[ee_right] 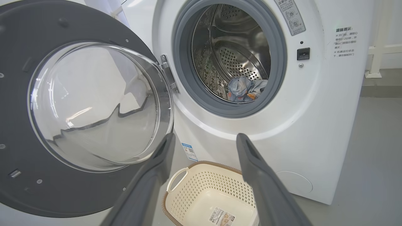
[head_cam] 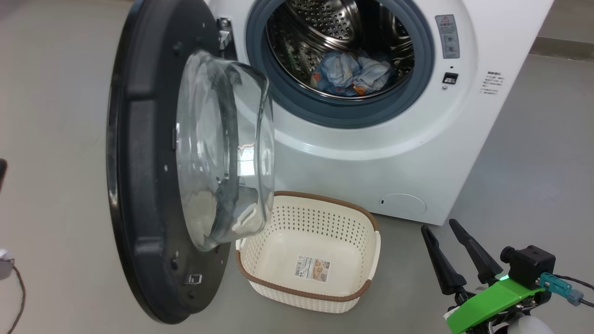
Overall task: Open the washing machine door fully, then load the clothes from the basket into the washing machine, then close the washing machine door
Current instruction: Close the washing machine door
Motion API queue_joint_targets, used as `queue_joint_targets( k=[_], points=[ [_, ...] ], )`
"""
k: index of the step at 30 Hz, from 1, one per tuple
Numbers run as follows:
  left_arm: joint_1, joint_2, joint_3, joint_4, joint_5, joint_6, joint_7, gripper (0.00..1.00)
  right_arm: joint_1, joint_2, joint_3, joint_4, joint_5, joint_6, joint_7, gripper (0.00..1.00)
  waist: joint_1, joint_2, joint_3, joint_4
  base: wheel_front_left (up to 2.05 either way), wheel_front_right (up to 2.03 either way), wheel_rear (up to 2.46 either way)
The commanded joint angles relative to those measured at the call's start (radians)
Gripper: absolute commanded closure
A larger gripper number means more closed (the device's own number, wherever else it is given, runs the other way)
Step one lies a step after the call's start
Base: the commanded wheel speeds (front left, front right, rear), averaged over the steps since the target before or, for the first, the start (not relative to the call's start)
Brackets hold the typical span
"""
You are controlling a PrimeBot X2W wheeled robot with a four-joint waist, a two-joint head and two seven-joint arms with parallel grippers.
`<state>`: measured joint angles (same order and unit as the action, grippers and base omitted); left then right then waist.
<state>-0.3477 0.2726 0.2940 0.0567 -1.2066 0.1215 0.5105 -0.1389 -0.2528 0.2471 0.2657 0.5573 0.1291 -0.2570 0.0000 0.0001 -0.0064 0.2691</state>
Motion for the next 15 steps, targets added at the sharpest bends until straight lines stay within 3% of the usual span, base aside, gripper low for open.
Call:
queue_joint_targets(
  k=[1, 6, 15],
  points=[
    [-0.053, 0.041, 0.041, -0.017, -0.025, 0.021, 0.032, 1.00, -0.006, -0.005, 0.016, -0.023, 0.000, 0.002, -0.005, 0.00, 0.0000, -0.0001, -0.001, -0.011, 0.00, 0.00, 0.00],
    [-0.083, 0.037, 0.060, -0.022, -0.116, 0.117, 0.137, 1.00, -0.003, -0.005, 0.013, -0.024, -0.001, 0.002, -0.005, 0.00, 0.0000, -0.0001, 0.003, -0.032, 0.00, 0.00, 0.00],
    [-0.075, 0.030, 0.010, -0.070, -0.203, 0.148, 0.292, 1.00, -0.004, -0.006, 0.011, -0.024, -0.003, 0.002, -0.005, 0.00, 0.0000, -0.0001, -0.003, -0.064, 0.00, 0.00, 0.00]
  ],
)
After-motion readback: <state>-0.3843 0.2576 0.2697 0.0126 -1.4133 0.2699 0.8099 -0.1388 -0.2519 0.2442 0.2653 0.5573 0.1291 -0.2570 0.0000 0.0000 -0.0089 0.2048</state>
